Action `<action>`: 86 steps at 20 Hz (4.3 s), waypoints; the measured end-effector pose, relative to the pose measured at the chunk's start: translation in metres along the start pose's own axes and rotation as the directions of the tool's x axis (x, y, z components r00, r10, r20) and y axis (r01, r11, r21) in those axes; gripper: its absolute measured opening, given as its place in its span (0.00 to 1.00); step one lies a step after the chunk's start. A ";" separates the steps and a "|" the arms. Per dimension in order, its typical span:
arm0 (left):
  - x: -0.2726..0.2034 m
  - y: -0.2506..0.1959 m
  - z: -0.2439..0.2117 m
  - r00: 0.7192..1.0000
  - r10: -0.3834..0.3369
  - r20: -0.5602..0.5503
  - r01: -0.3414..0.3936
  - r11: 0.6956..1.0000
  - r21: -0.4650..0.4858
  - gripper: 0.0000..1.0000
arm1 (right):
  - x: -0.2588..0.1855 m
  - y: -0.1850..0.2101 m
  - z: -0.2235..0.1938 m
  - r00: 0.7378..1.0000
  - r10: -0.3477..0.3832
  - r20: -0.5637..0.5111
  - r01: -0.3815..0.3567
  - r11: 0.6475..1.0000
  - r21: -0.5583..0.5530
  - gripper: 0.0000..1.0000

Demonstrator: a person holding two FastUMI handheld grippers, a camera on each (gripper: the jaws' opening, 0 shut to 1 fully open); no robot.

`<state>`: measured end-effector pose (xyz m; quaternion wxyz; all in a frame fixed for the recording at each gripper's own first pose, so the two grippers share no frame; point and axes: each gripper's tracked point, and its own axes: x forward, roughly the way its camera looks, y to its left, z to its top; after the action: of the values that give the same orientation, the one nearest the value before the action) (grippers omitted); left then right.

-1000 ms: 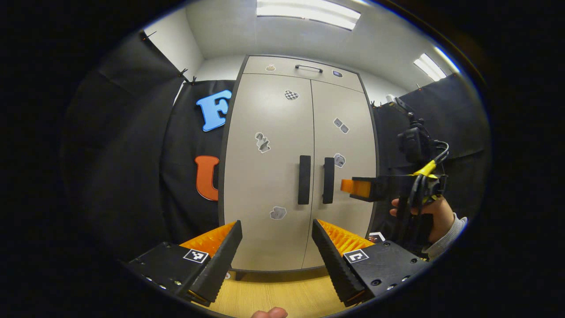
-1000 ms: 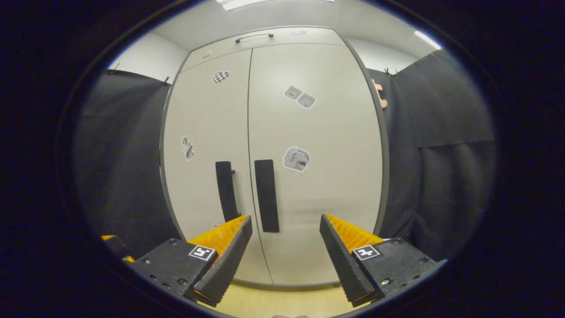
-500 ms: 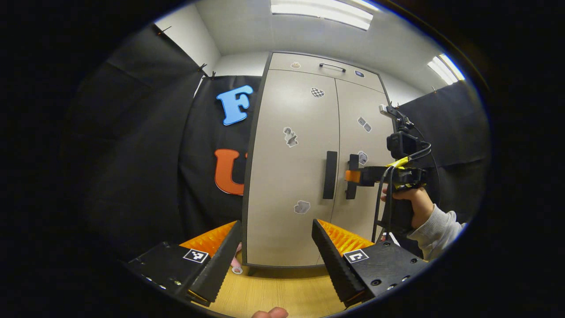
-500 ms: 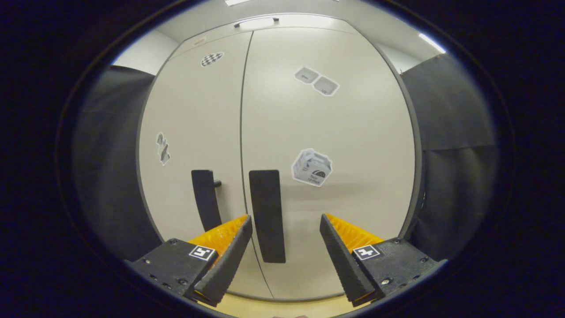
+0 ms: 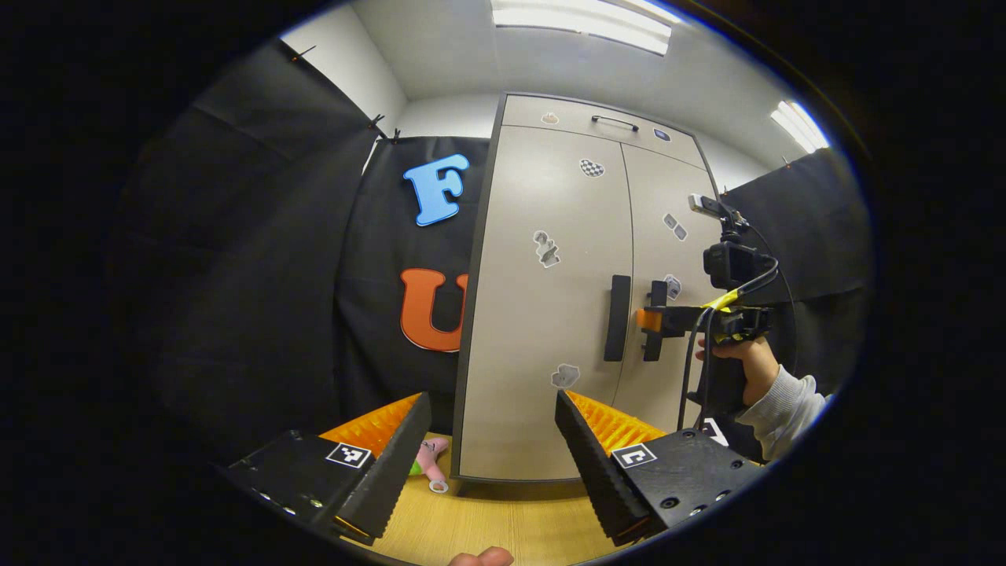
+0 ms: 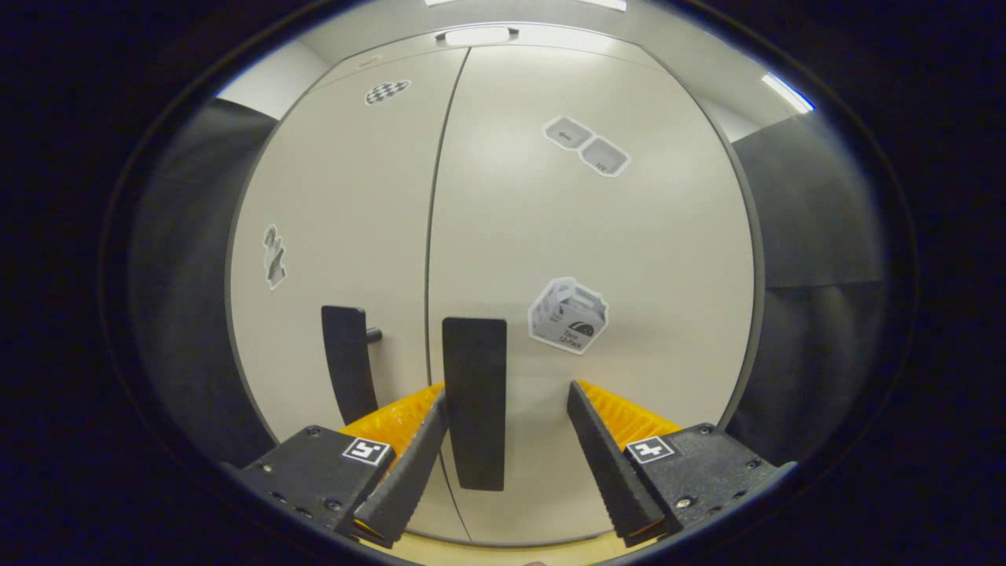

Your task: Open the right door of the double-door shoe cabinet with the right hand, and open the left door with the left hand.

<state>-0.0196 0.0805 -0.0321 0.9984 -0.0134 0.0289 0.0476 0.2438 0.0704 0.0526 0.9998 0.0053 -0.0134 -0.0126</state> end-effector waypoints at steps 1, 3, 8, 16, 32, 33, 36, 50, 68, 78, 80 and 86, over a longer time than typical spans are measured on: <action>0.008 0.002 0.000 1.000 0.000 -0.001 0.000 1.000 -0.001 0.95 | 0.001 0.000 0.001 1.000 -0.004 0.007 0.004 1.000 0.000 0.92; 0.009 0.002 0.001 1.000 -0.006 -0.001 0.006 1.000 0.000 0.95 | 0.000 0.000 0.000 1.000 -0.007 0.007 0.007 1.000 -0.004 0.92; 0.007 -0.001 -0.001 1.000 -0.014 -0.002 0.014 1.000 0.003 0.95 | 0.002 -0.001 0.000 1.000 -0.016 0.009 0.016 1.000 -0.008 0.91; 0.006 0.001 -0.001 1.000 -0.015 -0.007 0.015 1.000 -0.006 0.95 | 0.001 0.017 -0.008 0.998 0.060 -0.009 -0.060 0.998 0.010 0.36; 0.002 -0.011 0.001 1.000 -0.023 0.006 0.023 1.000 -0.002 0.95 | -0.078 -0.007 -0.014 0.980 0.183 -0.073 -0.184 0.983 -0.014 0.25; 0.001 -0.013 0.003 1.000 -0.025 0.013 0.025 1.000 0.002 0.95 | -0.085 -0.011 -0.014 0.979 0.189 -0.074 -0.190 0.982 -0.019 0.27; -0.003 -0.022 0.006 0.999 -0.033 0.027 0.032 0.999 0.018 0.95 | -0.106 -0.024 -0.015 0.977 0.202 -0.068 -0.204 0.979 -0.015 0.27; -0.009 -0.087 0.004 0.992 -0.125 0.018 0.124 0.991 0.051 0.95 | -0.187 -0.141 -0.017 0.992 0.117 -0.056 -0.117 0.993 0.003 0.22; -0.002 -0.125 -0.007 0.984 -0.178 -0.007 0.178 0.980 0.089 0.95 | -0.200 -0.237 -0.038 0.997 -0.011 -0.083 0.012 1.000 0.013 0.05; 0.000 -0.128 -0.005 0.981 -0.194 0.006 0.193 0.979 0.072 0.95 | -0.270 -0.152 -0.020 0.999 0.030 0.043 -0.029 0.999 -0.030 0.11; -0.003 -0.129 -0.004 0.980 -0.201 0.008 0.200 0.977 0.074 0.95 | -0.266 -0.143 -0.027 0.999 0.015 0.033 -0.013 0.999 -0.048 0.39; -0.004 -0.131 -0.004 0.973 -0.231 -0.008 0.232 0.973 0.011 0.95 | -0.250 -0.117 -0.043 0.998 0.063 0.030 -0.063 0.998 0.025 0.81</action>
<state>-0.0109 -0.0501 -0.0332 0.9971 -0.0108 0.0309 -0.0693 -0.0075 -0.0402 0.0021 0.9993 0.0174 -0.0281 0.0190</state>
